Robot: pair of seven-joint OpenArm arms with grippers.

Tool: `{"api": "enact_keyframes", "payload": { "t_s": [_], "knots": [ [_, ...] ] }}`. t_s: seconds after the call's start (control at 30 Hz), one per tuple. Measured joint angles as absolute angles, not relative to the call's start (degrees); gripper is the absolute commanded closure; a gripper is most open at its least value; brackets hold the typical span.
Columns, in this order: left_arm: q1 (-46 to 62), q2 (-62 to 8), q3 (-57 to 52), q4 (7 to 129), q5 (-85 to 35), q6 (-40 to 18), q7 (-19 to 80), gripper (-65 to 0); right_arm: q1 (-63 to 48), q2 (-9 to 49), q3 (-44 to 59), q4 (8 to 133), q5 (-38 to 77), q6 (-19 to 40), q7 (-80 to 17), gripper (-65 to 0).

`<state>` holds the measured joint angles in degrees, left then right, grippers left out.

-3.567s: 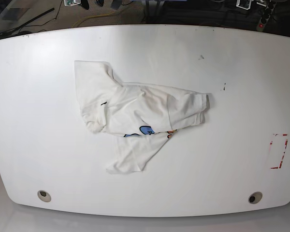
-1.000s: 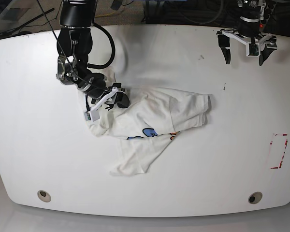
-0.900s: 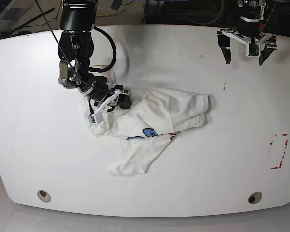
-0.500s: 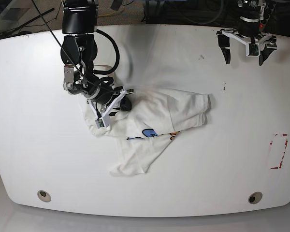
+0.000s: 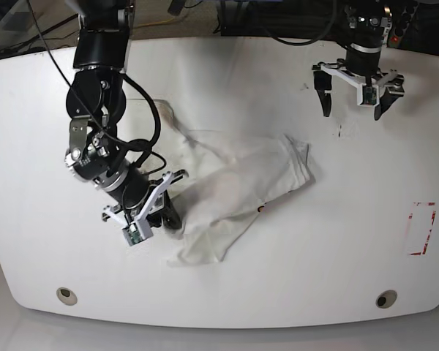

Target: Fold the T-shirt properly

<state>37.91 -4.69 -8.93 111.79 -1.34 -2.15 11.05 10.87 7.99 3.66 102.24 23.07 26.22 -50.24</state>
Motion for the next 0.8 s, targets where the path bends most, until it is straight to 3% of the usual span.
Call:
{"api": "enact_keyframes", "payload": {
  "t_s": [0.33,0.8],
  "knots": [
    [31.11,-5.13,-0.34,111.70,-1.37,-2.15,17.17,-65.0,25.71,11.29,3.11,103.94,22.94,29.91,-51.20,0.0],
    [25.19,-5.08,8.21,106.43,-1.34,-1.93,17.12,-65.0,47.16,17.28,-8.19,104.09,23.22,30.48,-51.75,0.0]
  ]
}}
